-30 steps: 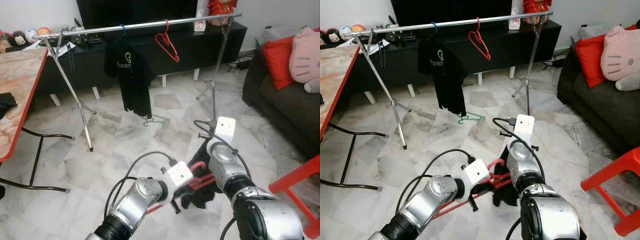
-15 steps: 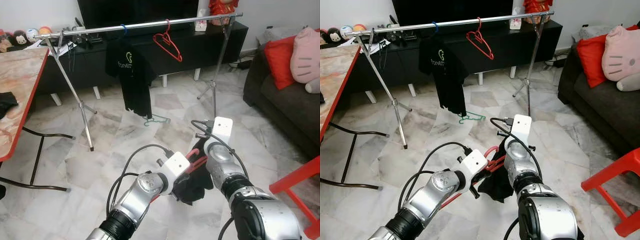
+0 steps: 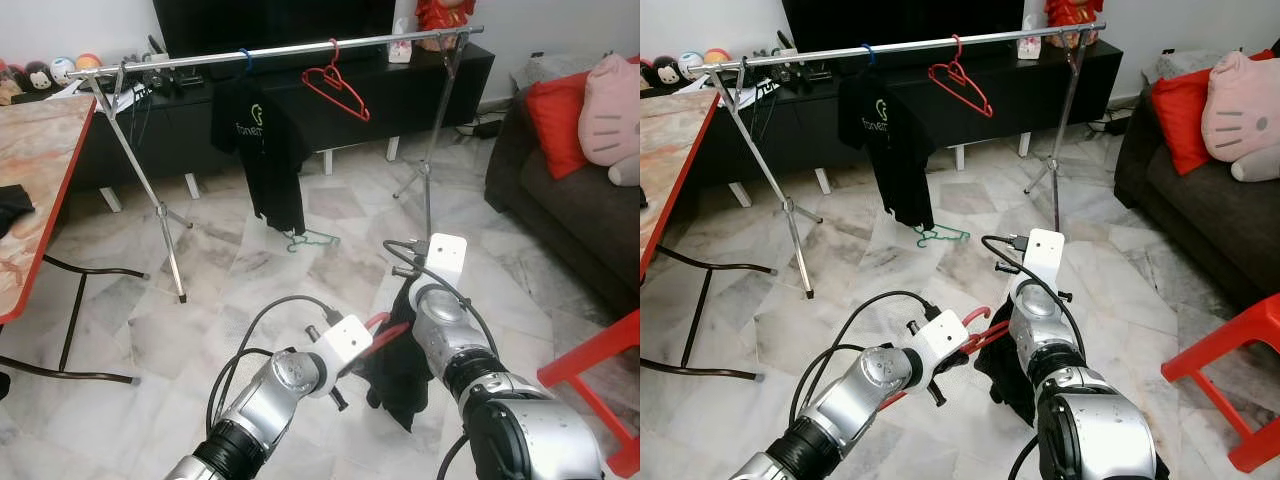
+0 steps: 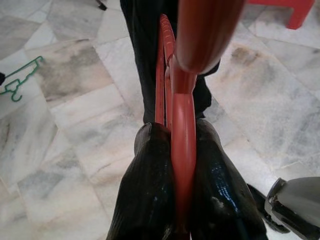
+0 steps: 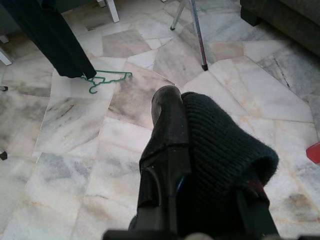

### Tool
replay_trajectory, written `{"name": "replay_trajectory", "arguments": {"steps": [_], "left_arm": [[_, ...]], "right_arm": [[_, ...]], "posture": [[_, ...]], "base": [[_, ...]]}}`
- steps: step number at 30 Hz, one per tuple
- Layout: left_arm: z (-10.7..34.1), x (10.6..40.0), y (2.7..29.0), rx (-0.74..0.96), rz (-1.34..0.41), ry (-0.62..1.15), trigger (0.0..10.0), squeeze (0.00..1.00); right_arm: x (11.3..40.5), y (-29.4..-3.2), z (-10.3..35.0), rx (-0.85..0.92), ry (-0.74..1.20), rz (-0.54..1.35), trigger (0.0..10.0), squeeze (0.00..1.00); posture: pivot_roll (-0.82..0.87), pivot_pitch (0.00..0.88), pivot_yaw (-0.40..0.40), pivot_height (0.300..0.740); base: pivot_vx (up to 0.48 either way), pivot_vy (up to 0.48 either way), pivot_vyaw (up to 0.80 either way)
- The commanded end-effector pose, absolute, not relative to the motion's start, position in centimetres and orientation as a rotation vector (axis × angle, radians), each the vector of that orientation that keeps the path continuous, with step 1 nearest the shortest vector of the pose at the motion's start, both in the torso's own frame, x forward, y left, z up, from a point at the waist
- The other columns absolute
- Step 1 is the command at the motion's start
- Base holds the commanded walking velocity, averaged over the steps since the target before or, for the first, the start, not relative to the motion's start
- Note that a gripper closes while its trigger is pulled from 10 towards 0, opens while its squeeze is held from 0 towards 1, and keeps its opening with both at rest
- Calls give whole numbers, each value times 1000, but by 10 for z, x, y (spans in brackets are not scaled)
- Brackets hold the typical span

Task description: Hang hanger

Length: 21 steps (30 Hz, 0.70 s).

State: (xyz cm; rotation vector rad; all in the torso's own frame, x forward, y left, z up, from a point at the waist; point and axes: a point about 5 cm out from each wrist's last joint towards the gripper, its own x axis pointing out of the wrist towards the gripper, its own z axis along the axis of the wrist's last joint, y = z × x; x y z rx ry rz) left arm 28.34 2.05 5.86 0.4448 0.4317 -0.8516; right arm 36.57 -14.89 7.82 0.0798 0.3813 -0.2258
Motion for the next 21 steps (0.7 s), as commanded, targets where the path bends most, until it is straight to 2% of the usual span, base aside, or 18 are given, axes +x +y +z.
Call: {"name": "replay_trajectory", "arguments": {"steps": [1,13,18,21], "left_arm": [[65,287,19,434,-845,400,10000,0],[71,281,5,348,-909,361,10000,0],[68,289,12,393,-806,388,10000,0],[65,290,15,423,-810,398,10000,0]], "right_arm": [[372,-144,89,88,349,-214,10000,0],[367,-135,81,90,373,-192,10000,0],[368,-135,83,93,369,-195,10000,0],[369,-137,83,94,366,-200,10000,0]], "posture": [[-12,0,1,740],[-12,0,1,740],[-13,0,0,740],[-14,0,1,740]], "base": [[0,0,0],[0,0,0],[0,0,0],[0,0,0]]}}
